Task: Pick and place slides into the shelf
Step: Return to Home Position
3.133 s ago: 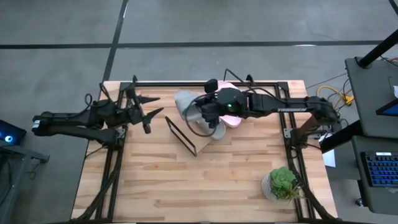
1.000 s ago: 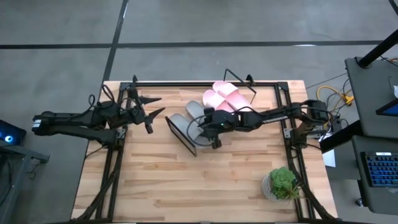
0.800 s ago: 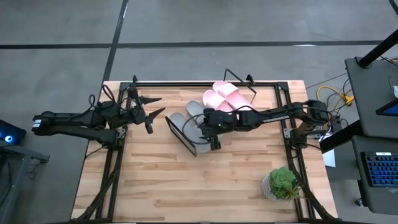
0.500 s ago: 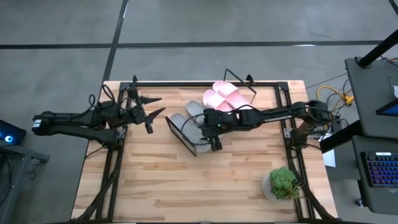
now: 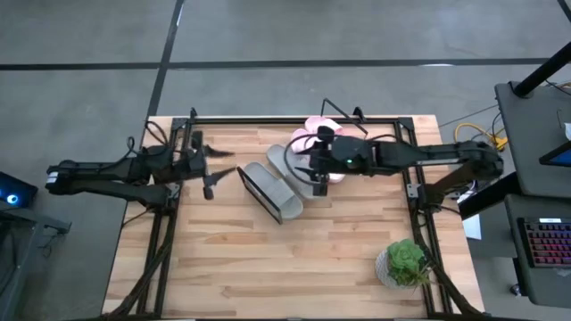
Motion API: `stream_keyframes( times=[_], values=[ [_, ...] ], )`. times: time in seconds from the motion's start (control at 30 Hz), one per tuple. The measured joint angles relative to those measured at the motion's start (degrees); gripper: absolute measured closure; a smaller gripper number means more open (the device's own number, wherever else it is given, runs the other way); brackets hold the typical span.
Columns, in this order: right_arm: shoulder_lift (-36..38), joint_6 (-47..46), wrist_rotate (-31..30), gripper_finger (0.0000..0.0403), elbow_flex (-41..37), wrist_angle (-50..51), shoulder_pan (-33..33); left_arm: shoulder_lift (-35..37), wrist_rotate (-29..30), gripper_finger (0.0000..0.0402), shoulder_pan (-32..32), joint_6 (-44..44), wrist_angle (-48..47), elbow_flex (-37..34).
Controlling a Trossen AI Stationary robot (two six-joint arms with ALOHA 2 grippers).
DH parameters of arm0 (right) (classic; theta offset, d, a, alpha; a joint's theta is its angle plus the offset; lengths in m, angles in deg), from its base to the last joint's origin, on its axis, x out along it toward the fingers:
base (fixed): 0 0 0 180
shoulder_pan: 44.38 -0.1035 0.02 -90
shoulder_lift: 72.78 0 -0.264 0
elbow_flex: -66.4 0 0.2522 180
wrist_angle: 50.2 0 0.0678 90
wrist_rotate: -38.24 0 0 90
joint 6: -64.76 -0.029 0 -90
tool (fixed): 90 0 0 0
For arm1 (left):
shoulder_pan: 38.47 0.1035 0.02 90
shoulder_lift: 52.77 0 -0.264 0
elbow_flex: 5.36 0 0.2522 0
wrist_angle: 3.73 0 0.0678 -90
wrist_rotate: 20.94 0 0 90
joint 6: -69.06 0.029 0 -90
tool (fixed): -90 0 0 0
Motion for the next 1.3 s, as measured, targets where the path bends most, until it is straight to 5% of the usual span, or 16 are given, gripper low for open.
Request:
stream_keyframes(
  times=[0.13, 0.27, 0.57, 0.83, 1.03, 1.3],
  values=[
    [2.5, -2.0, 0.1, 0.0234, -1.6, 0.9, 0.0, -1.0, -7.7, 0.0228, 0.0, -9.9, -4.3, -0.1],
    [2.5, -2.0, 0.0, 0.0242, -4.2, 0.9, 0.1, -0.7, -9.0, 0.0238, -0.1, -13.7, -6.6, -1.4],
    [-1.2, -2.1, 0.0, 0.0257, -10.2, -4.1, 0.0, 7.0, -8.9, 0.0392, -0.4, -13.4, -4.7, -11.9],
    [-1.2, -3.2, 0.0, 0.0270, -12.7, -9.4, 0.0, 21.4, -8.8, 0.0400, -0.4, -12.4, -3.4, -21.4],
    [-1.0, -3.3, 0.0, 0.0277, -12.7, -9.4, 0.0, 33.9, -9.4, 0.0401, -0.5, -13.6, -12.4, -22.3],
    [-0.9, -3.8, 0.0, 0.0276, -12.7, -9.2, 0.0, 31.4, -8.3, 0.0401, -0.5, -13.7, -12.0, -22.9]
  ],
)
